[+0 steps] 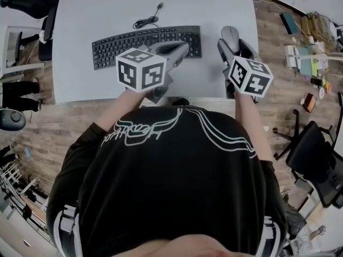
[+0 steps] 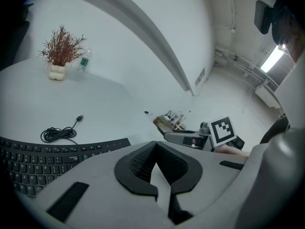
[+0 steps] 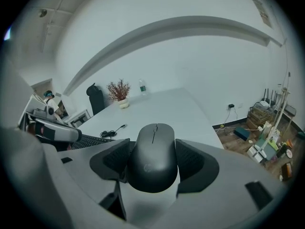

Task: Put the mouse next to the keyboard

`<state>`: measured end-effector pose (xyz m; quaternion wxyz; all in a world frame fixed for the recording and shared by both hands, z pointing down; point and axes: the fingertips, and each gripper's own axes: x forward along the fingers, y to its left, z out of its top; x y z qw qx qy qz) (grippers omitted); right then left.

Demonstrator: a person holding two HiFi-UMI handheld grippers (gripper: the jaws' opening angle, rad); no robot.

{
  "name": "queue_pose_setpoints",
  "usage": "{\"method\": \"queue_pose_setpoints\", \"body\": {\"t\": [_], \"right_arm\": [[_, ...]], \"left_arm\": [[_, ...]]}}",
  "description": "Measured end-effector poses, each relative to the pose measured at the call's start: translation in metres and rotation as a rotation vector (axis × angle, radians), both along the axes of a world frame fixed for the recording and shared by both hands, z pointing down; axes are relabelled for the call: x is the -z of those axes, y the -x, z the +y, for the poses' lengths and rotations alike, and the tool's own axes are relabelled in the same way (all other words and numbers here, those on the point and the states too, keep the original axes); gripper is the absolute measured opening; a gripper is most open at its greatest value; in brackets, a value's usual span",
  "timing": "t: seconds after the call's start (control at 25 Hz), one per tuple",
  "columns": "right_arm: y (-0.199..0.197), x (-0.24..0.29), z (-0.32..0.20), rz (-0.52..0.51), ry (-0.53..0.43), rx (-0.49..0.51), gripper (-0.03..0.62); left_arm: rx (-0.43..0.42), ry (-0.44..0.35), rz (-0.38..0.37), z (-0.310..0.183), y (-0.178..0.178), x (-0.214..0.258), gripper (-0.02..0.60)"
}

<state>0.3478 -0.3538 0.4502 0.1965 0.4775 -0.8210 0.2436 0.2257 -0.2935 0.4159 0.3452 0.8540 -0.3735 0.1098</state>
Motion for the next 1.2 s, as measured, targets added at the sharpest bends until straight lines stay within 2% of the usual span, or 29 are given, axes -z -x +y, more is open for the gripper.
{"method": "queue_pose_setpoints", "body": {"t": [0.36,0.68,1.0,1.2], "right_arm": [[0.012,-0.052,-0.006,0.095,0.05,0.031,0.267],[0.021,-0.089,-0.011,0.139,0.091,0.043,0.267],[0.024,-0.1,-0.011,0.203,0.095,0.059,0.267],[0.025,-0.1,-0.011,0.199,0.109,0.066,0.267]], "left_arm": [[0.01,0.057,-0.01,0.008,0.009,-0.027,0.006],[0.04,0.087,-0.02,0.005,0.019,-0.039,0.006],[0.047,0.09,-0.031,0.006,0.025,-0.041,0.006],[0.06,0.093,-0.038,0.008,0.03,-0.043,0.006]]}}
